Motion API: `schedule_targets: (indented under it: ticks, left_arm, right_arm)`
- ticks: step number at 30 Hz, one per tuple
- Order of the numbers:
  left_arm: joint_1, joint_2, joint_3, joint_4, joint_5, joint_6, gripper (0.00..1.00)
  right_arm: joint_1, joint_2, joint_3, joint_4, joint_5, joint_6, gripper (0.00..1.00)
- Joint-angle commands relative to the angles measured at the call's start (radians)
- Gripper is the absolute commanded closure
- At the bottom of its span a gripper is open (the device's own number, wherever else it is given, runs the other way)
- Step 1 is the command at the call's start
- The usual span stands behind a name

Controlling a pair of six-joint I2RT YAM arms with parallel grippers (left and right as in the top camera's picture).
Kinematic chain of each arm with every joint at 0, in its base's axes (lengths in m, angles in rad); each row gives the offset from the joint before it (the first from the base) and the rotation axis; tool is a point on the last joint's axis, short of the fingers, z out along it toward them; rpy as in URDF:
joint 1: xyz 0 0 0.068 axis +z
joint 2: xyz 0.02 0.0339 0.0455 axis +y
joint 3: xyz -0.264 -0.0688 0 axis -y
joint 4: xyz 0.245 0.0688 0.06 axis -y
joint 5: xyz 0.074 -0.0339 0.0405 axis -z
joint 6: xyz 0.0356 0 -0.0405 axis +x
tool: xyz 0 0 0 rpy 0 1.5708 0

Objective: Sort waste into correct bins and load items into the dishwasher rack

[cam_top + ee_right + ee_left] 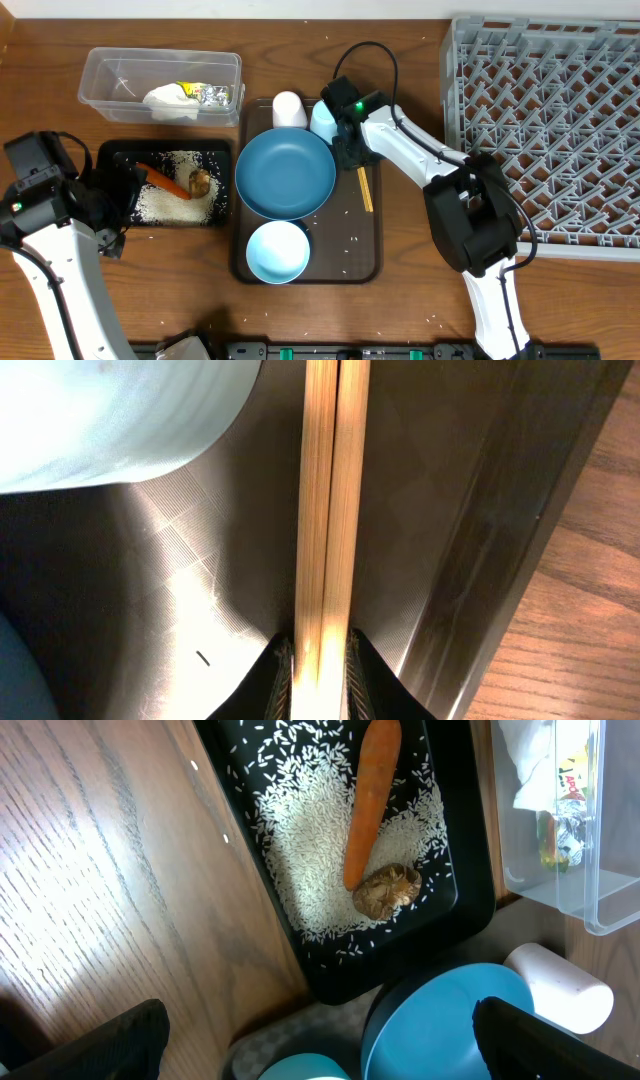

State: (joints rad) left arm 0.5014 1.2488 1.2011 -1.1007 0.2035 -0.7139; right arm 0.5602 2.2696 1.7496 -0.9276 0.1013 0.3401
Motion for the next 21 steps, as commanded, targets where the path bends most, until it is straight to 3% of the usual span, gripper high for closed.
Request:
schedule_targets:
  ticks: [1, 11, 21]
  left_arm:
    - [0.004, -0.008, 0.000, -0.006, -0.006, -0.010, 0.02]
    - [0.004, -0.008, 0.000, -0.006, -0.006, -0.010, 0.02]
    - [0.004, -0.008, 0.000, -0.006, -0.006, -0.009, 0.02]
  right_arm:
    - [-0.019, -0.002, 0.004, -0.017, 0.006, 0.003, 0.84]
    - [-0.016, -0.088, 0.004, -0.055, -0.014, 0.003, 0.86]
    - [0.013, -0.091, 0.002, -0.044, -0.027, 0.004, 0.73]
